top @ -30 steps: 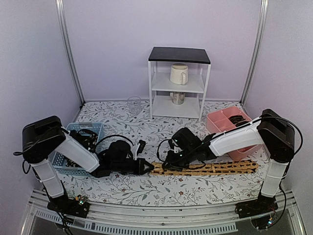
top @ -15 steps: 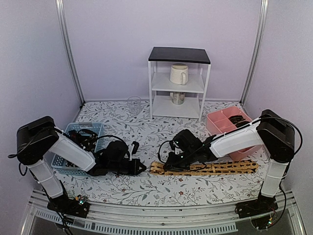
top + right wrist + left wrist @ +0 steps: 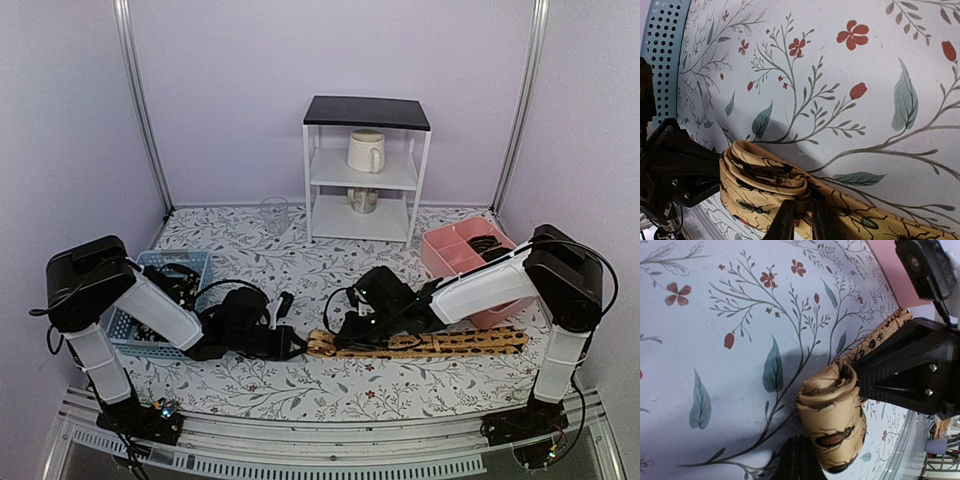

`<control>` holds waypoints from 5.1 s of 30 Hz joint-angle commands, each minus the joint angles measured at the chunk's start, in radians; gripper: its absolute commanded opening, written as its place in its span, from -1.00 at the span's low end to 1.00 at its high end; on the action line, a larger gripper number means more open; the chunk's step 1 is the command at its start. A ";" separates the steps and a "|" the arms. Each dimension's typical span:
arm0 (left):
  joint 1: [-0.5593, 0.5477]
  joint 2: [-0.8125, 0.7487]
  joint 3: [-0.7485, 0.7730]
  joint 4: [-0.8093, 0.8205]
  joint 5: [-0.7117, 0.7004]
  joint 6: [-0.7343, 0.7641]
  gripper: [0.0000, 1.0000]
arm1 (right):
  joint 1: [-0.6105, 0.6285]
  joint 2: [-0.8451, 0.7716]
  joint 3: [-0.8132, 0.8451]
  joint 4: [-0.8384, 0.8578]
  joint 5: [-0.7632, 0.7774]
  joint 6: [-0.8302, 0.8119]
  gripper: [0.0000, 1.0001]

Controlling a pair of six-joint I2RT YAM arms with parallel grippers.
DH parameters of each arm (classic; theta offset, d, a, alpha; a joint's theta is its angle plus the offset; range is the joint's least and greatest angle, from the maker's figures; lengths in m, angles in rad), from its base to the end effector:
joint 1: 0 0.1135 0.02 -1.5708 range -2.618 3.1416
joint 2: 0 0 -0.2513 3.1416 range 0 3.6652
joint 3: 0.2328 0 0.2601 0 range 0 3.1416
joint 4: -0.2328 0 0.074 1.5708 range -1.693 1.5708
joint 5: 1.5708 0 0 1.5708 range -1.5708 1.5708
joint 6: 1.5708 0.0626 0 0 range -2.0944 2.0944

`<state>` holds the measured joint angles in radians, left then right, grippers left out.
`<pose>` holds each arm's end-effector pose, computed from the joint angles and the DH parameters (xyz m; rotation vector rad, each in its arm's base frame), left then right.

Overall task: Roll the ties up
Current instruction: Roll the tie at the center of the board.

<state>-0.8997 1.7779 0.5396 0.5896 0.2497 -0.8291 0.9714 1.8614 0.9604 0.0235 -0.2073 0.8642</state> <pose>0.1858 -0.2589 0.0584 0.2422 2.4747 -1.1400 0.2052 0.3232 0.0891 -0.2479 2.7117 0.9527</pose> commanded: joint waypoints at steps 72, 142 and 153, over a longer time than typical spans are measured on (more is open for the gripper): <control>-0.124 0.116 0.343 -0.249 -0.012 0.028 -1.00 | -0.047 -0.362 -0.313 0.111 0.101 0.060 -0.16; -0.027 0.087 0.123 -0.080 -0.033 0.025 -1.00 | -0.070 -0.153 -0.182 0.212 -0.060 0.113 -0.41; -0.014 0.084 0.118 -0.089 -0.035 0.031 -1.00 | -0.070 -0.069 -0.161 0.181 -0.049 0.096 -0.56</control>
<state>-0.9291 1.8408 0.6540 0.5198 0.2195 -0.8124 0.9066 1.7439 0.7830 0.2298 -0.2726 0.9752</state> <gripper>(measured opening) 0.003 0.242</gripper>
